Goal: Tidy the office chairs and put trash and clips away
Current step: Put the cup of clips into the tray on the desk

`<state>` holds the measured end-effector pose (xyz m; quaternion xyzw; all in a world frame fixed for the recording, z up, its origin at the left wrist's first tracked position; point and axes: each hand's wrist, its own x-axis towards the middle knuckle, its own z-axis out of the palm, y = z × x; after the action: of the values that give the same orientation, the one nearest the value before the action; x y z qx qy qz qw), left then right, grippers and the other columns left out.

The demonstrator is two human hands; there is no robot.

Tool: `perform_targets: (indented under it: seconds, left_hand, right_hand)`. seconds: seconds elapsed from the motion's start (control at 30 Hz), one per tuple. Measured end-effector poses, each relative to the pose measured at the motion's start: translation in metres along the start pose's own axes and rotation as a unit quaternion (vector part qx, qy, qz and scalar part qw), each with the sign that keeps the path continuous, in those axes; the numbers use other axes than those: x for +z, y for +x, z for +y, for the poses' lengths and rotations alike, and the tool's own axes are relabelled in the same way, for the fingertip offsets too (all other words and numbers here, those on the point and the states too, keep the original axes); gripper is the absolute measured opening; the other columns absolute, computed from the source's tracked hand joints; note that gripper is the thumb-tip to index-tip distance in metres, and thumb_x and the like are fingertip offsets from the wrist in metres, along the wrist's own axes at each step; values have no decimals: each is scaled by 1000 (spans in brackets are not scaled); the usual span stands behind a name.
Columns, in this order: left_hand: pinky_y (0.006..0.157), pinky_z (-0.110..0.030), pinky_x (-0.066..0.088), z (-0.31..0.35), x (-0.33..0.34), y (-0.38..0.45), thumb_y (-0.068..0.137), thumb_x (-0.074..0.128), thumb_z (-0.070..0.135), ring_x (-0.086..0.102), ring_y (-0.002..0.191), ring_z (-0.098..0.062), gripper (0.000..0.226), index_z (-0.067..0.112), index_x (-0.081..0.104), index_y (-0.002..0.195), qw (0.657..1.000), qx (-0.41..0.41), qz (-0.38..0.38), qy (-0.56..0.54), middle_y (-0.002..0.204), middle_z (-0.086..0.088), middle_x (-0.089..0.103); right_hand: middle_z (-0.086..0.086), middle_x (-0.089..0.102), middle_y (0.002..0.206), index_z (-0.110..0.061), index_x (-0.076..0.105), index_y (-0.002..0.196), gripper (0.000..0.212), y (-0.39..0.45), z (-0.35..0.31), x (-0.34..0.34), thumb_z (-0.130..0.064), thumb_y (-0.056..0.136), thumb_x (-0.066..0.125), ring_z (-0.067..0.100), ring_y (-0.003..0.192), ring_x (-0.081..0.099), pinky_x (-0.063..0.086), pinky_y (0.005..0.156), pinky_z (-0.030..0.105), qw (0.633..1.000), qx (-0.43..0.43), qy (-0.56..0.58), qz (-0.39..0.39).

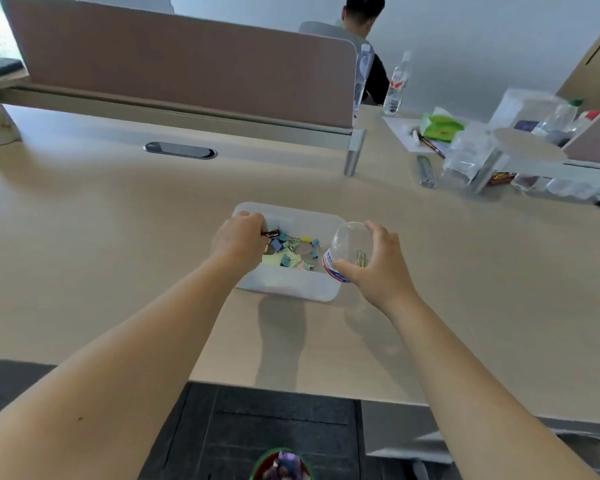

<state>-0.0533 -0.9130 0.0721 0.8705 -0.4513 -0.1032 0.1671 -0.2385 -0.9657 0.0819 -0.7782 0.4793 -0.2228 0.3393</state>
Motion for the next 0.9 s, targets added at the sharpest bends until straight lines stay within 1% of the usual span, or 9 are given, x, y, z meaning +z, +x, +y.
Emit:
perform_targets:
  seconds: [0.13,0.23,0.37,0.47,0.5,0.53,0.7,0.83,0.9]
  left_hand:
    - [82,-40,50,-7,16,32,91,44,8,54,104,-35,29,5,55,118,997,18,-54,53,117,-16,53]
    - [85,-40,48,-16,20,45,92,43,13,53,108,-34,32,7,53,123,995,28,-88,32,121,-15,52]
    - [89,-41,51,-29,17,55,92,41,9,55,107,-34,34,7,52,124,991,55,-119,11,124,-16,52]
    - [90,-39,49,-38,13,59,92,42,10,55,110,-33,35,11,53,125,990,78,-120,3,125,-14,52]
    - [91,-39,49,-40,11,60,92,42,11,55,110,-32,34,12,54,124,989,84,-120,-1,125,-13,53]
    - [91,-39,49,-42,9,61,92,43,12,55,110,-31,33,13,55,123,989,87,-120,-4,125,-12,53]
    - [90,-37,46,-48,-8,49,93,46,18,54,111,-30,30,10,54,121,991,80,-110,-22,125,-12,55]
    - [94,-37,44,-68,-33,25,93,49,20,53,112,-30,30,8,55,120,995,42,-77,-45,125,-13,56]
    - [96,-36,43,-91,-51,0,93,49,20,52,114,-30,30,7,54,120,997,-10,-47,-60,127,-12,55]
  right_hand:
    - [7,32,140,-14,26,141,75,25,0,16,-24,80,68,20,127,39,26,89,17,1000,14,-3,0]
    - [8,33,140,-13,27,141,76,44,-4,36,-26,79,69,24,129,37,32,99,26,999,25,-28,-1]
    - [10,38,145,-10,33,138,75,73,-7,66,-30,76,71,28,131,33,33,107,35,995,40,-96,-2]
    - [14,21,153,-10,26,142,82,85,-8,80,-35,77,69,31,140,20,23,114,37,980,74,-176,-55]
    - [14,15,155,-11,23,144,83,85,-9,82,-36,79,68,31,142,14,20,116,38,977,85,-185,-70]
    - [13,14,155,-11,23,144,80,85,-12,83,-37,81,65,30,142,13,19,116,39,976,86,-186,-76]
    - [11,46,138,-6,47,129,43,80,-37,83,-23,90,53,25,126,43,38,101,35,988,30,-137,-66]
    - [12,60,124,-3,56,118,31,73,-73,95,-19,91,49,27,112,54,44,91,33,986,-34,-136,-93]
    - [13,62,121,-4,57,116,30,62,-97,108,-17,90,49,28,109,56,44,90,33,979,-81,-137,-129]
